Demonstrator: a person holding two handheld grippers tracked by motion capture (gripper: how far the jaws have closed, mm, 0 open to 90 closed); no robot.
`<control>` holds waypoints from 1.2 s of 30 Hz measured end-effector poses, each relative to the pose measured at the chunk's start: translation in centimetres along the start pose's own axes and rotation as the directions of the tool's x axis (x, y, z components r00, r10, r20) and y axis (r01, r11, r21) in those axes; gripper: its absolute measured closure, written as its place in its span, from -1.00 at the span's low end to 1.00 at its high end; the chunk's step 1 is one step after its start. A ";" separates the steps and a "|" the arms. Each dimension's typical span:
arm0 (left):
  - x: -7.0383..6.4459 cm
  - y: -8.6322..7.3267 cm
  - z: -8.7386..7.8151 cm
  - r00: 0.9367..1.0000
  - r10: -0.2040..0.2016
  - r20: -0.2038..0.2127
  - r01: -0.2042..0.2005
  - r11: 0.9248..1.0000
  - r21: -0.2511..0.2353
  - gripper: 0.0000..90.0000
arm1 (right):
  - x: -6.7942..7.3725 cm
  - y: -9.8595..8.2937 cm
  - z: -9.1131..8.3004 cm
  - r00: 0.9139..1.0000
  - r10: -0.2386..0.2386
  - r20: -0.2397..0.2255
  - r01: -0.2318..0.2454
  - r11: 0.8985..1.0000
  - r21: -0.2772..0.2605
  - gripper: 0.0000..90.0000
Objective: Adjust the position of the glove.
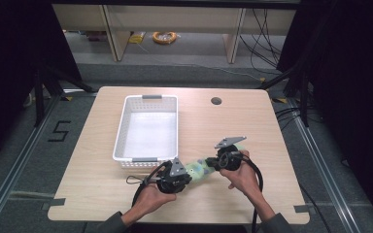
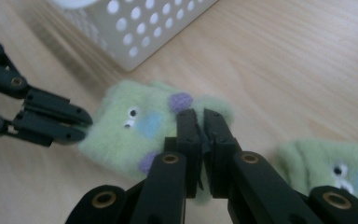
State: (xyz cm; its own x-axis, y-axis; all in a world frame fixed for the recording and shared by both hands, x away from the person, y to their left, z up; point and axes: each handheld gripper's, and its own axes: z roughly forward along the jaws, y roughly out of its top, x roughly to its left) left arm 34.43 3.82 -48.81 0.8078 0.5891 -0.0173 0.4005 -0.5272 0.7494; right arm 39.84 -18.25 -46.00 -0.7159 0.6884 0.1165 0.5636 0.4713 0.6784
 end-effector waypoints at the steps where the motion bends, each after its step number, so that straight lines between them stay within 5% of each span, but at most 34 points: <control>1: -0.2 0.0 -0.1 1.000 0.020 0.002 -0.020 1.000 0.006 0.87 | 0.3 -0.4 -0.5 1.000 0.019 -0.007 -0.019 1.000 0.008 0.93; 9: -2.8 -0.2 -0.6 0.996 0.079 0.049 -0.080 0.997 0.014 0.87 | 1.7 -3.5 -2.9 0.999 0.042 -0.028 -0.043 0.999 -0.017 0.93; 11: -3.2 -0.4 -0.5 0.996 0.064 0.066 -0.064 0.998 0.001 0.87 | 2.0 -4.4 -3.3 0.999 0.033 -0.026 -0.033 0.999 -0.016 0.93; 15: -3.3 -0.8 0.0 0.993 0.093 0.078 -0.096 0.995 0.026 0.86 | 2.5 -6.3 -3.6 0.998 0.052 -0.018 -0.053 0.999 -0.008 0.93; 16: -3.5 -1.0 0.1 0.995 0.067 0.076 -0.069 0.997 0.026 0.86 | 2.6 -6.6 -3.7 0.998 0.058 -0.017 -0.058 0.998 0.015 0.93; 22: -3.6 -1.4 0.4 0.992 0.087 0.094 -0.092 0.994 0.058 0.84 | 2.5 -8.1 -3.2 0.997 0.072 -0.017 -0.071 0.996 0.057 0.93; 24: -3.8 -1.5 0.6 0.995 0.043 0.095 -0.048 0.998 0.049 0.82 | 2.5 -8.1 -3.2 0.997 0.072 -0.017 -0.071 0.996 0.055 0.93; 27: -3.5 -1.4 0.4 0.992 0.058 0.110 -0.063 0.997 0.046 0.76 | 2.4 -8.1 -3.2 0.998 0.068 -0.015 -0.067 0.996 0.062 0.92; 33: -3.1 -1.2 0.0 0.991 -0.042 0.131 0.037 0.999 0.037 0.22 | 2.2 -8.1 -3.3 0.996 0.088 -0.023 -0.087 0.996 0.032 0.75; 36: -2.9 -1.2 -0.1 0.989 -0.070 0.130 0.066 0.997 0.031 0.09 | 2.2 -7.8 -3.7 0.998 0.057 -0.023 -0.056 0.998 0.024 0.55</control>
State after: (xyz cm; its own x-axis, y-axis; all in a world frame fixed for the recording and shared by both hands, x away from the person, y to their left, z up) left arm 31.50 2.83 -49.60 0.8272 0.5400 -0.1555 0.4665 -0.5055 0.7259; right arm 32.39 -22.47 -48.34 -0.6921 0.7011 0.1716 0.6128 0.4451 0.6530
